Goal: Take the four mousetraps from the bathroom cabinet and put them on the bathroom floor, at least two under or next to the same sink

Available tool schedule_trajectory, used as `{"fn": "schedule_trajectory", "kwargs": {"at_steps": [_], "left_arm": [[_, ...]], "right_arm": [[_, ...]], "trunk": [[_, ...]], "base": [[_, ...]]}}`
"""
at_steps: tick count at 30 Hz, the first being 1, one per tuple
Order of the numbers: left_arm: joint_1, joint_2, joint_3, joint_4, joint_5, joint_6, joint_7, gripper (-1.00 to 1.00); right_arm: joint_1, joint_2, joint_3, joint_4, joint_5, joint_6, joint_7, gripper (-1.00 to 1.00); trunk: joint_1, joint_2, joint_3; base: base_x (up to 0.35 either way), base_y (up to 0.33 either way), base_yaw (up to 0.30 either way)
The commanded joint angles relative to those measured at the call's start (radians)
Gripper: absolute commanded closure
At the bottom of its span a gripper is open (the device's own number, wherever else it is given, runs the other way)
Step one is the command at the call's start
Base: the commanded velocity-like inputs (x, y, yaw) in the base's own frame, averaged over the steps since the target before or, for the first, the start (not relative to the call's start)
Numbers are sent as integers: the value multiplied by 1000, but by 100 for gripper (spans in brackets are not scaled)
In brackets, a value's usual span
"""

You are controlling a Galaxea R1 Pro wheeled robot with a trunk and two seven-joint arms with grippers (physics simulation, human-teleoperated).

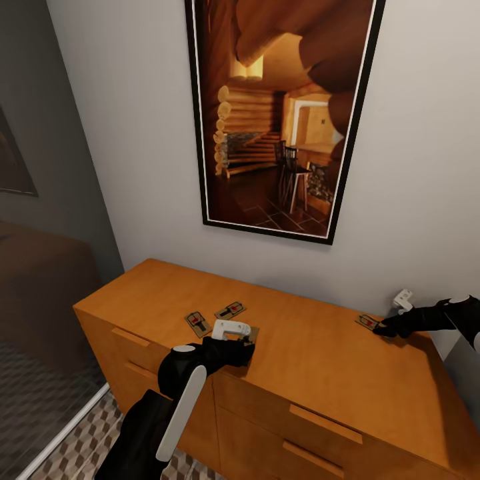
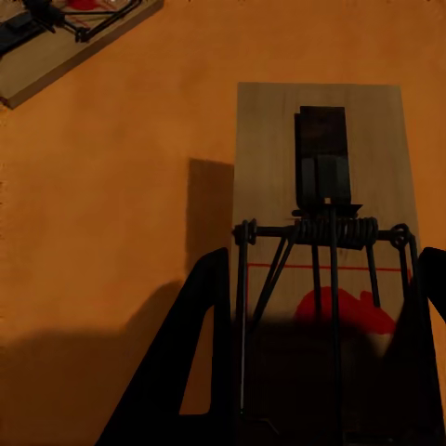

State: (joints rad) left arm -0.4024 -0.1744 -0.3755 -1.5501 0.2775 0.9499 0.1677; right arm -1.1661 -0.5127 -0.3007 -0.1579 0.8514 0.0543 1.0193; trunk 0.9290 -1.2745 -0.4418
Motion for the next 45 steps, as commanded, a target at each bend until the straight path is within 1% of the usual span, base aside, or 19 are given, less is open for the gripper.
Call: {"fn": "schedule_trajectory", "kwargs": {"at_steps": [1,5,15,45], "left_arm": [[-1,0,2,-1,9,3,10,100],[-1,0,5,0,9,2,10,100],[-1,0,-4,0,18,5,0,100],[-1,0,5,2,15,5,1,100]], "right_arm": [[0,1,6,27,6,10,7,100],[0,1,6,27,6,10,7,100],[0,2,6,27,6,10,7,100],[0,2,6,29,6,10,5,100]], "trunk": [[0,0,-1],[0,0,-1],[0,0,-1],[0,0,-1]], "base": [[0,0,0],[0,0,0],[0,0,0],[0,0,0]]}}
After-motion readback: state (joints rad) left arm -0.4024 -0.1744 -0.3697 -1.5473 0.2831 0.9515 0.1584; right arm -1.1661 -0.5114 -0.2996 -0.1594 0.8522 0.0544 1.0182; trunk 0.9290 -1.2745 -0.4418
